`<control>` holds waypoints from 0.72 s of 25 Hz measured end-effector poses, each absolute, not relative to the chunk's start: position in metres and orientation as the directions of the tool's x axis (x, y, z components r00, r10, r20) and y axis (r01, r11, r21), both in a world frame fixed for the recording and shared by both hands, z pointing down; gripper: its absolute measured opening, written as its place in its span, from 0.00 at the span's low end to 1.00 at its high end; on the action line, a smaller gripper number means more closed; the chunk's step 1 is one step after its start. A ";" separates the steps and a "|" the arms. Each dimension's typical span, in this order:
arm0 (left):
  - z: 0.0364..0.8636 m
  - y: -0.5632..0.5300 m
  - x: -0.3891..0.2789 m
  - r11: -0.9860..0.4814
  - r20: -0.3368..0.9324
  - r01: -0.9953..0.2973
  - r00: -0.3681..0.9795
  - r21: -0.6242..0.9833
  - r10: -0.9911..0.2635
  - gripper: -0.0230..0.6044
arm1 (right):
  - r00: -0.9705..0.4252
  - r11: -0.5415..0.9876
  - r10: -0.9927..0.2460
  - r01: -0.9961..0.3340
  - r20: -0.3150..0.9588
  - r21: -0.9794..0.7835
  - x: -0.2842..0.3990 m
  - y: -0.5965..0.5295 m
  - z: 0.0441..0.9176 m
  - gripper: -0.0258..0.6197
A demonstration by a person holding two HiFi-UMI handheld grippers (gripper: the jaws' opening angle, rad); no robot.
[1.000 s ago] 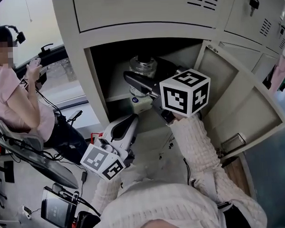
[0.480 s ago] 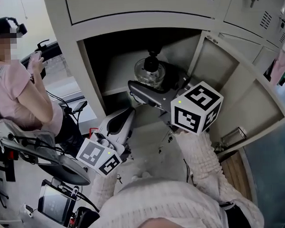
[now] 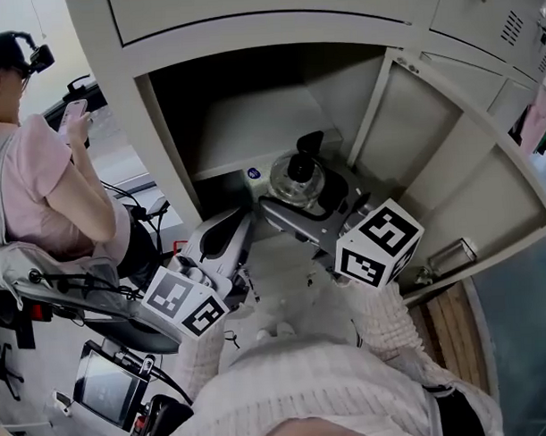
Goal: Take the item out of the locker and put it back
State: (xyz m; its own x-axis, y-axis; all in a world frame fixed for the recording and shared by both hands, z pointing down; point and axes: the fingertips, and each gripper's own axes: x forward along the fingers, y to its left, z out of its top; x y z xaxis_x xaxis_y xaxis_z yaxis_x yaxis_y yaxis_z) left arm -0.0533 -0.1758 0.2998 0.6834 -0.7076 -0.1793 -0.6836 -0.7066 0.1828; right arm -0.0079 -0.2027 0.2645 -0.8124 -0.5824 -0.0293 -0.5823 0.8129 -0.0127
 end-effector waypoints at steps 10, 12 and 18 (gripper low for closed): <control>0.312 -0.174 -0.051 -0.699 -0.144 -0.691 0.685 0.184 -0.714 0.05 | -0.815 0.815 -0.578 -0.574 -0.034 -0.078 0.005 -0.194 0.294 0.61; 0.314 -0.174 -0.052 -0.698 -0.139 -0.693 0.685 0.182 -0.716 0.05 | -0.812 0.811 -0.583 -0.578 -0.035 -0.088 0.006 -0.195 0.296 0.61; 0.316 -0.175 -0.047 -0.703 -0.127 -0.691 0.692 0.169 -0.711 0.05 | -0.824 0.821 -0.566 -0.557 -0.041 -0.127 0.005 -0.195 0.300 0.61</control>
State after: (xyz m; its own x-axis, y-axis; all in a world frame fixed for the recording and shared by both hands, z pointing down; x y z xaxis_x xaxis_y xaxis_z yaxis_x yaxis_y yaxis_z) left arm -0.0474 -0.1750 0.3163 0.6922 -0.7106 -0.1265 -0.6907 -0.7030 0.1694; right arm 0.0049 -0.1953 0.2999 -0.8237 -0.5656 -0.0414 -0.5571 0.8206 -0.1273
